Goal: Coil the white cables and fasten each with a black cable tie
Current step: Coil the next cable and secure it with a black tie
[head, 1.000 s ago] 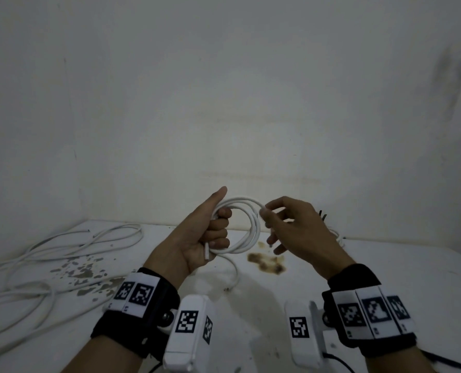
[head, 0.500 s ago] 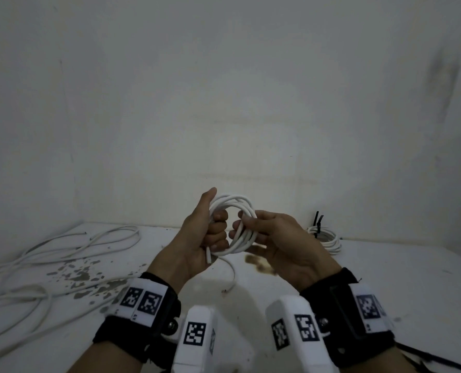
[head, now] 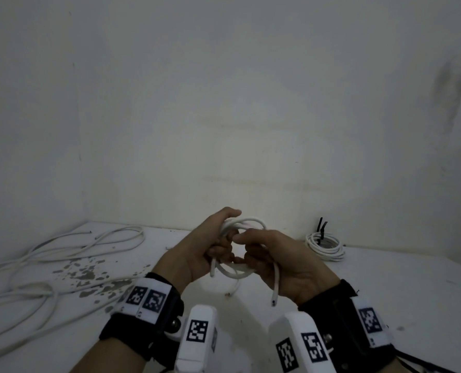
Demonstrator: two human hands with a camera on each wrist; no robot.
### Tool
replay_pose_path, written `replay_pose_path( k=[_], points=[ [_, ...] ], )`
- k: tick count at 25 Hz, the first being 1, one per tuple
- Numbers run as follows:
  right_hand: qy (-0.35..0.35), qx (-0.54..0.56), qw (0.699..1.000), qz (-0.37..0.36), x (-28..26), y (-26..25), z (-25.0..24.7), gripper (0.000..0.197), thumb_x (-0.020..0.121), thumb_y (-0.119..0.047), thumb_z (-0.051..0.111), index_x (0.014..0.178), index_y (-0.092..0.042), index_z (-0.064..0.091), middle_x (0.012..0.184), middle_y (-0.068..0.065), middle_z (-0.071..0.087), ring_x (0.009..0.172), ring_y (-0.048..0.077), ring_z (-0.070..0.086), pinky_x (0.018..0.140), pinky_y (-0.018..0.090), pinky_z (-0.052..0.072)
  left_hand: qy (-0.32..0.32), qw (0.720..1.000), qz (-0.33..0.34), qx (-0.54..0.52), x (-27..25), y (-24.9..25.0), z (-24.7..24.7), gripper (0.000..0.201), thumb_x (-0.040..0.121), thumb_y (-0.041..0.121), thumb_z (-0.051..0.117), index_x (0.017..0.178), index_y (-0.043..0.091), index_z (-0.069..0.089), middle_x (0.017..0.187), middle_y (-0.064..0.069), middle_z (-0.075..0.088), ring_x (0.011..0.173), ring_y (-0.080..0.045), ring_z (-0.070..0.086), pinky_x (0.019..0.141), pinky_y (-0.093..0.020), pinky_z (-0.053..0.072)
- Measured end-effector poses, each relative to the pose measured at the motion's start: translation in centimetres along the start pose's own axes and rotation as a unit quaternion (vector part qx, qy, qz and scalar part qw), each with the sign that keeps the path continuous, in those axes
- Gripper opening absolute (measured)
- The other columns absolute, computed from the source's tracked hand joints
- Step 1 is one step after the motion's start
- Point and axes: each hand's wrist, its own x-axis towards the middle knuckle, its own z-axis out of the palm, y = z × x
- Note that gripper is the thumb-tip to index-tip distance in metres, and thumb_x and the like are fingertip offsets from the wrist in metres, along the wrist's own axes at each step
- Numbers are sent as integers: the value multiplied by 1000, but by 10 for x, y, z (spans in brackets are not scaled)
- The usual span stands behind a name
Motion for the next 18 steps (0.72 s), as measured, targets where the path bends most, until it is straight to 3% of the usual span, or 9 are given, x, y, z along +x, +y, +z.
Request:
replay_pose_path(
  k=[2,5,8,10,14,16,18],
  points=[
    [21,-6,1000,13,3,5,-1,16,88,7,58,79,-3,67,51,5,41,44,12,42,47,24,50,3,1000,3,18,-2,0,0,43,89,36,57,52,18,45,45,5,30,35,-8,18,37,-20,22],
    [53,-6,998,31,6,8,-7,11,86,0,65,92,-2,73,77,11,66,66,19,56,56,28,53,-12,1000,3,22,-5,-2,7,42,92,34,54,53,20,44,47,5,29,37,-9,18,42,-22,24],
    [69,4,997,17,5,2,-13,5,84,-9,71,87,-6,70,73,6,60,70,20,54,57,30,52,-19,999,-6,-25,-3,-4,11,44,91,33,55,52,20,40,45,5,29,38,-10,26,46,-23,30],
    [67,-102,992,-27,0,-5,-21,14,88,-20,71,85,-6,69,70,7,58,63,20,55,58,31,50,-28,997,-29,-65,-1,-4,10,46,90,35,55,52,19,35,44,3,30,36,-11,30,42,-21,35],
    [18,-224,971,-78,-9,-16,-22,30,93,-37,65,101,-8,70,77,14,69,67,29,67,66,37,58,-3,996,-69,-48,1,-4,3,54,91,47,51,49,18,35,45,5,23,33,-8,17,35,-17,25],
    [20,-274,957,-97,-10,-16,-18,28,91,-37,69,102,-12,69,79,12,71,67,29,69,70,42,60,-9,997,-69,-43,1,-2,2,56,91,52,49,49,16,42,44,5,23,34,-8,17,36,-18,24],
    [29,-352,925,-140,-9,-13,-17,22,85,-31,77,99,-17,67,81,9,73,67,24,71,68,38,61,-25,997,-63,-34,0,0,2,57,90,55,49,50,15,46,43,6,24,34,-8,18,37,-18,24]
  ],
)
